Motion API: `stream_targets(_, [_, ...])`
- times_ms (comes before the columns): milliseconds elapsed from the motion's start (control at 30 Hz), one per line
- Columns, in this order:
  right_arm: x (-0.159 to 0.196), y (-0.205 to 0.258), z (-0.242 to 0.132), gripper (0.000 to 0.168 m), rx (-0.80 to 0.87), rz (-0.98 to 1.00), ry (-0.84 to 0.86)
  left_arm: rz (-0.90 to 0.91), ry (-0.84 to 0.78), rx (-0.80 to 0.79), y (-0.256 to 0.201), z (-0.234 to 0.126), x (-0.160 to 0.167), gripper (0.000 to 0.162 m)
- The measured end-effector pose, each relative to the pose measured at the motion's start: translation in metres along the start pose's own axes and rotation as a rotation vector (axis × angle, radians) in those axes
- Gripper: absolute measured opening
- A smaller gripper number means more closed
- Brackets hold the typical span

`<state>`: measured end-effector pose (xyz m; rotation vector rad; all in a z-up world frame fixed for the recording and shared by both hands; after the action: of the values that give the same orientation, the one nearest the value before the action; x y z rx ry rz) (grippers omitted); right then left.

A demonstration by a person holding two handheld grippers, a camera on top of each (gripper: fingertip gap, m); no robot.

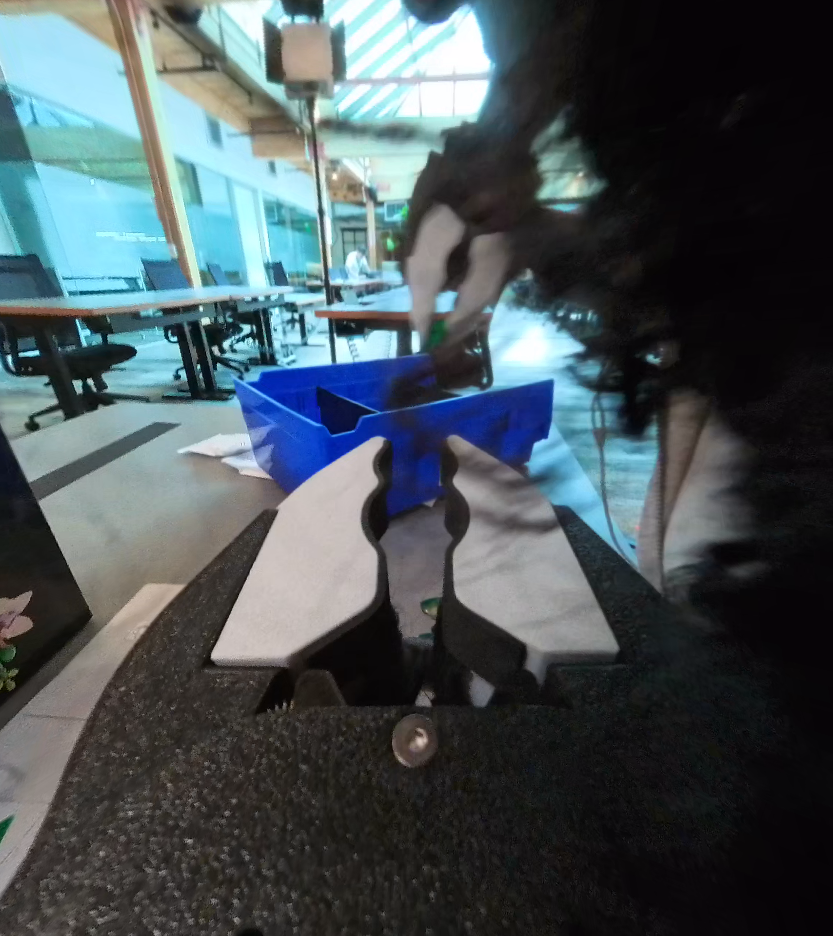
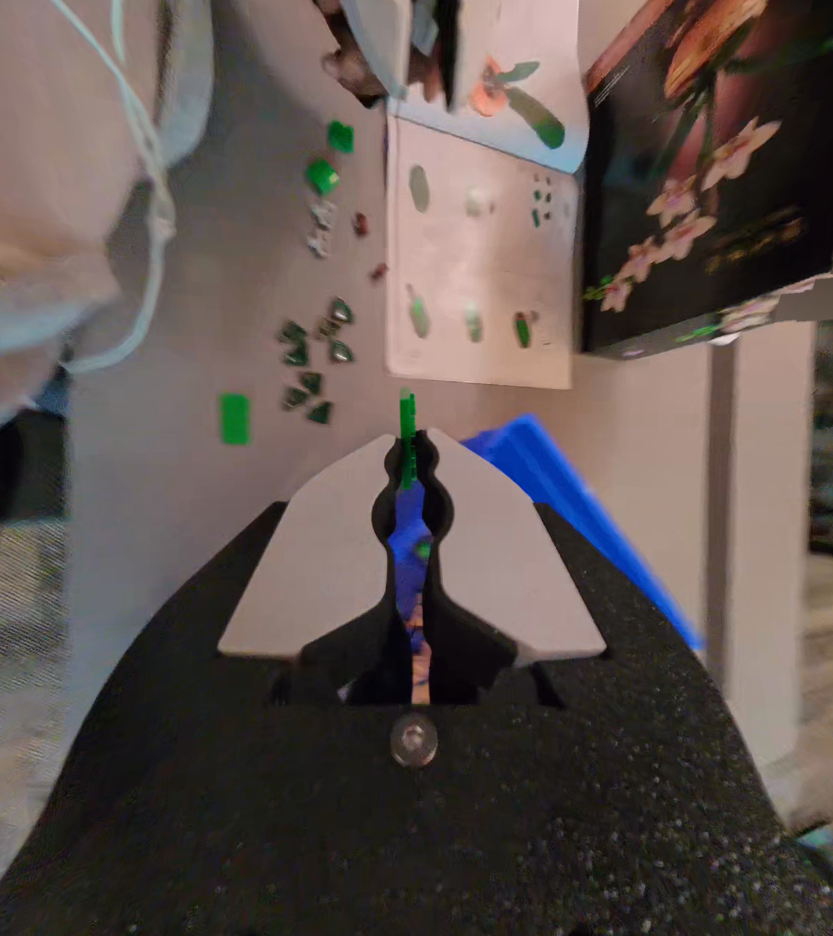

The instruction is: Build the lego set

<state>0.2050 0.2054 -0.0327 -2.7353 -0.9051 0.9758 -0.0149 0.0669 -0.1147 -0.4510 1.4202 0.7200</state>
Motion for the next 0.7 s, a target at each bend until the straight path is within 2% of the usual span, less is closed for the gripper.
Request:
stream_targets(33, [0.002,0.02,0.007,0.005,0.012,0.072,0.033,-0.01,0.022,0.003,-0.001,0.0,-0.002,0.017])
stream_targets(167, [0.034,0.083,0.05,0.005,0.232,0.256,0.201,-0.055,0.089,0.035,-0.012,0.003,-0.005,0.017])
stream_targets(233, [0.045,0.1,0.071,0.005,0.33,0.25,0.229,-0.05,0.117,0.068,-0.022,0.003,-0.006,0.018])
stream_targets(300, [0.047,0.107,0.084,0.005,0.381,0.161,0.253,-0.013,0.133,0.093,-0.034,0.001,-0.008,0.018])
stream_targets(433, [0.038,0.099,0.1,0.006,0.29,0.058,0.236,0.055,0.148,0.105,-0.056,-0.011,-0.012,0.019])
stream_targets(567, [0.039,0.094,0.111,0.014,0.226,-0.039,0.362,0.063,0.16,0.069,-0.068,-0.027,-0.012,0.019])
stream_targets(700, [0.04,0.1,0.111,0.015,0.177,-0.039,0.372,0.064,0.157,0.032,-0.069,-0.038,-0.012,0.018])
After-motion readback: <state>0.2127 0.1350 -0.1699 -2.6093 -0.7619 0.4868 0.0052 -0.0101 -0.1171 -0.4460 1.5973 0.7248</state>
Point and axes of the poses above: each gripper's, where its closed fingertips meet, z out along the fingers, x out of its underside, y = z × x across the jaws, the point moved 9 cm from there along -z, back along the fingers, and after that the axes turned 8 degrees about z, right-handed, at the moved point
